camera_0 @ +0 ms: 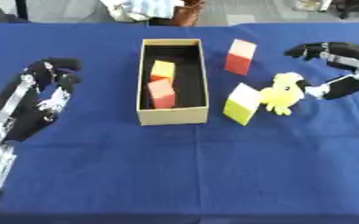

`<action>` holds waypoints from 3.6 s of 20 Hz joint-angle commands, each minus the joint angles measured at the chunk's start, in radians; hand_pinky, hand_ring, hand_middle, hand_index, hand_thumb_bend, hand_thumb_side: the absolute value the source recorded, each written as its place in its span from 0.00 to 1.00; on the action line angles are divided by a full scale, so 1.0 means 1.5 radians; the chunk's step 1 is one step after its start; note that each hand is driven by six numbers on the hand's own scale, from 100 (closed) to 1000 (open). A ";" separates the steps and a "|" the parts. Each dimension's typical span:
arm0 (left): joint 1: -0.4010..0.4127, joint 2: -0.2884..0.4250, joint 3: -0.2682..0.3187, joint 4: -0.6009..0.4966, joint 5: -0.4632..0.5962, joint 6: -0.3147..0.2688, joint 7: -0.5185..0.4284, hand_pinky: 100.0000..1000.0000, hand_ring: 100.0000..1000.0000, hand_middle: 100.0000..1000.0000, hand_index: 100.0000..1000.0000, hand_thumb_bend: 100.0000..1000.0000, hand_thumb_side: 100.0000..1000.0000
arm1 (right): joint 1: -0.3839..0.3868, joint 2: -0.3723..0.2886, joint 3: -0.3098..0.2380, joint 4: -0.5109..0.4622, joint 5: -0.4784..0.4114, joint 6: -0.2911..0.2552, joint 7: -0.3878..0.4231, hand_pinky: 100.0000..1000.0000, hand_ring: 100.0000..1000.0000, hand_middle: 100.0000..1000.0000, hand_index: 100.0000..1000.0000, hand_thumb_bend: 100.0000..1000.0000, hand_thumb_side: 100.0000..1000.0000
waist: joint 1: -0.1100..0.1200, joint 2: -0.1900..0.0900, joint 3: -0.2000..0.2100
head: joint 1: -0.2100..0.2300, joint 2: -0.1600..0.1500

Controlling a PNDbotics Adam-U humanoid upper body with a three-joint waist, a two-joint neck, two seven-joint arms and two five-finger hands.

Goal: Pick up objects on the table and place them in the box.

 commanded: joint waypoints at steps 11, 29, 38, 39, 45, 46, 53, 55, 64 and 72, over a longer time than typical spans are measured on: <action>-0.005 0.000 0.000 -0.008 0.001 0.001 -0.008 0.80 0.66 0.70 0.82 0.01 0.67 | -0.026 0.032 -0.034 0.110 0.163 -0.025 -0.017 0.84 0.91 0.91 1.00 0.00 0.48 | -0.001 -0.020 0.001 | -0.006 0.003; -0.006 -0.005 -0.001 -0.007 0.001 0.001 -0.009 0.80 0.66 0.70 0.82 0.00 0.67 | -0.024 0.071 -0.070 0.167 0.328 -0.015 -0.151 0.73 0.75 0.73 0.86 0.00 0.15 | 0.009 -0.019 0.002 | -0.010 0.003; -0.005 -0.007 0.000 -0.005 0.001 0.001 -0.008 0.80 0.66 0.70 0.82 0.00 0.68 | -0.026 0.069 -0.080 0.126 0.317 -0.023 -0.264 0.54 0.49 0.28 0.43 0.00 0.08 | 0.009 -0.019 0.001 | -0.008 0.003; -0.005 -0.007 0.000 -0.005 0.001 0.001 -0.008 0.80 0.66 0.70 0.82 0.00 0.68 | -0.026 0.068 -0.080 0.120 0.309 -0.025 -0.275 0.54 0.48 0.26 0.41 0.00 0.08 | 0.009 -0.019 0.001 | -0.007 0.003; -0.004 -0.007 0.001 -0.004 0.003 0.002 -0.008 0.80 0.66 0.70 0.82 0.00 0.68 | -0.032 0.054 -0.071 0.080 0.252 -0.044 -0.339 0.53 0.45 0.20 0.36 0.00 0.04 | 0.007 -0.022 0.001 | -0.007 0.003; -0.004 -0.007 0.001 -0.004 0.004 0.002 -0.008 0.80 0.66 0.70 0.82 0.00 0.68 | -0.035 0.050 -0.068 0.068 0.241 -0.049 -0.345 0.53 0.45 0.20 0.36 0.00 0.03 | 0.006 -0.022 0.001 | -0.006 0.003; -0.003 -0.006 0.001 -0.005 0.007 0.002 -0.008 0.80 0.66 0.70 0.82 0.00 0.68 | -0.063 0.034 -0.045 -0.011 0.156 -0.071 -0.332 0.53 0.45 0.20 0.35 0.00 0.00 | 0.002 -0.024 0.001 | -0.006 0.003; -0.003 -0.006 0.001 -0.005 0.007 0.002 -0.009 0.80 0.66 0.70 0.82 0.00 0.68 | -0.064 0.031 -0.043 -0.020 0.134 -0.067 -0.317 0.53 0.45 0.20 0.35 0.00 0.00 | 0.002 -0.024 0.001 | -0.006 0.003; -0.004 -0.011 -0.002 -0.004 0.011 0.001 -0.012 0.80 0.66 0.70 0.82 0.00 0.69 | -0.147 0.128 0.029 -0.051 0.039 -0.103 -0.233 0.54 0.44 0.20 0.36 0.00 0.03 | 0.002 -0.028 0.011 | -0.020 0.003; -0.008 -0.014 -0.005 -0.005 0.013 0.000 -0.013 0.80 0.66 0.70 0.82 0.00 0.69 | -0.174 0.228 0.035 -0.015 0.057 -0.105 -0.156 0.55 0.46 0.22 0.38 0.00 0.06 | 0.007 -0.023 0.022 | -0.033 0.003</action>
